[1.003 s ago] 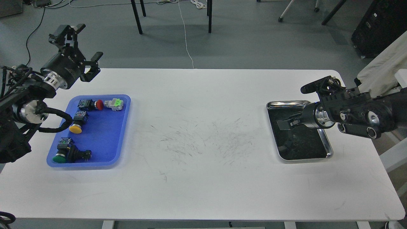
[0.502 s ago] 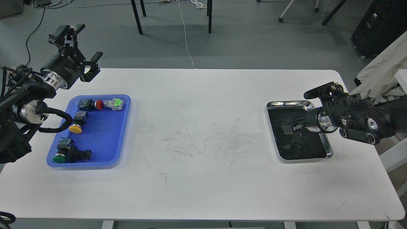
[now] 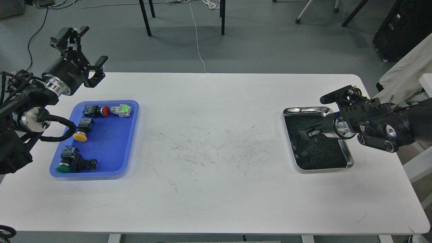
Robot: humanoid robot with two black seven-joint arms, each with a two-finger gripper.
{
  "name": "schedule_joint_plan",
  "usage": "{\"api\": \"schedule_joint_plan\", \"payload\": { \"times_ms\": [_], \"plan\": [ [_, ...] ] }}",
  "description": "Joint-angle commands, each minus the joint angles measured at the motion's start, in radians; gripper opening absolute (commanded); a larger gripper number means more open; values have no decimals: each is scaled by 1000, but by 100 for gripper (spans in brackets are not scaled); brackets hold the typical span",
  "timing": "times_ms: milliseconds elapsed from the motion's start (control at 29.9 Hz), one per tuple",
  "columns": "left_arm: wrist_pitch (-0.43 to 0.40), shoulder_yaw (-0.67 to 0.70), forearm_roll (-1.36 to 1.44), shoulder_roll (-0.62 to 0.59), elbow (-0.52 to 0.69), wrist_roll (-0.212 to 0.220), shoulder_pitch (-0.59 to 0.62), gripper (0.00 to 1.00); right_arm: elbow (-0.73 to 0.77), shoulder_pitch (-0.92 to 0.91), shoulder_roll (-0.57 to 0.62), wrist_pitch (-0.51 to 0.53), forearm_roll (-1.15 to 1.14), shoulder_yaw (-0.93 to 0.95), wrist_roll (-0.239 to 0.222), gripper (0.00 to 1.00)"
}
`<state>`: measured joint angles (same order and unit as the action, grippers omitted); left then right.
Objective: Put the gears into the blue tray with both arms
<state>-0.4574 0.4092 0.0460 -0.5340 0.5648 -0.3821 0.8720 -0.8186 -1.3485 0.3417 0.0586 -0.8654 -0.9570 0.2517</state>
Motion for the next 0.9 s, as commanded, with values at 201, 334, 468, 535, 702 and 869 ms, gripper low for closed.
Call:
{"api": "schedule_joint_plan", "payload": {
  "times_ms": [201, 334, 468, 535, 702, 869],
  "plan": [
    [0, -1, 0, -1, 0, 0, 1, 98, -4, 2, -52, 0, 2, 1, 6, 62],
    [0, -1, 0, -4, 1, 0, -1, 98, -1, 9, -55, 0, 0, 0, 11, 62],
    [0, -1, 0, -9, 0, 0, -1, 98, 0, 9, -52, 1, -1, -3, 14, 62],
    [0, -1, 0, -8, 0, 0, -1, 98, 0, 9, -50, 1, -1, -5, 18, 62],
    [0, -1, 0, -8, 0, 0, -2, 98, 0, 11, -49, 3, -3, -8, 18, 54],
    [0, -1, 0, -8, 0, 0, -2, 98, 1, 12, -47, 3, -4, -9, 20, 45]
  ]
}}
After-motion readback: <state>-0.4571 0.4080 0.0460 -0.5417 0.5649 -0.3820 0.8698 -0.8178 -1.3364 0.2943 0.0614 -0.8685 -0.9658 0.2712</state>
